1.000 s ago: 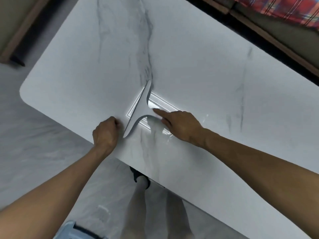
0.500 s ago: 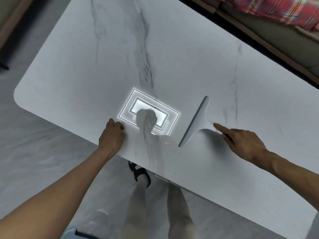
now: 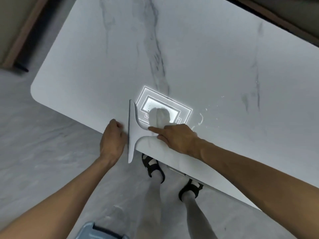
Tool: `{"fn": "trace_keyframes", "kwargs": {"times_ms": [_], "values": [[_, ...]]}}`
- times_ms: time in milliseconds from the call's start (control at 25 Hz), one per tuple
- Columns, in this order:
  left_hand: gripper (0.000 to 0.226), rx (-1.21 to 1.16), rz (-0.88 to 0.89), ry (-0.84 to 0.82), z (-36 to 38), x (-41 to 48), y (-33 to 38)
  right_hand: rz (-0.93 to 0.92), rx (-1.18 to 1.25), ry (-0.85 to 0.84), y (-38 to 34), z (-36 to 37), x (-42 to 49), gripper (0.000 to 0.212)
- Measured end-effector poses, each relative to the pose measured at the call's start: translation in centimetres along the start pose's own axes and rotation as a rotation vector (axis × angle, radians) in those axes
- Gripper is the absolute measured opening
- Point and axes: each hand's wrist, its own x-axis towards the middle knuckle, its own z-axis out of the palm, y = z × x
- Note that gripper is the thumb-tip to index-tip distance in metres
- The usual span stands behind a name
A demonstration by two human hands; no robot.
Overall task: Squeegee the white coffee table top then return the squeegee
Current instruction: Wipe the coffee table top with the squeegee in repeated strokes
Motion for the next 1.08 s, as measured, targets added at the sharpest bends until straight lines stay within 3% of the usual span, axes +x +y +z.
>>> {"fn": "trace_keyframes", "kwargs": {"times_ms": [200, 440, 600, 800, 920, 1080], "values": [[0.035, 0.123, 0.142, -0.133, 3.2, -3.0, 3.2, 0.194, -0.005, 0.111, 8.5, -0.1, -10.0, 0.044], [0.030, 0.145, 0.112, -0.167, 5.3, -5.4, 5.9, 0.416, -0.083, 0.164, 14.4, 0.3, -20.5, 0.045], [0.012, 0.102, 0.079, -0.108, 6.1, -7.5, 5.7, 0.242, -0.050, 0.172, 11.3, 1.3, -18.5, 0.044], [0.015, 0.103, -0.029, 0.020, 7.2, -10.2, 4.6, -0.046, -0.028, 0.025, 4.3, 5.2, -12.3, 0.044], [0.014, 0.084, -0.043, 0.027, 8.3, -12.0, 5.3, -0.061, -0.061, 0.039, 6.2, 6.0, -13.3, 0.043], [0.021, 0.007, -0.003, -0.094, 11.0, -13.5, 7.9, 0.062, -0.120, 0.090, 14.0, 4.5, -19.4, 0.040]]}}
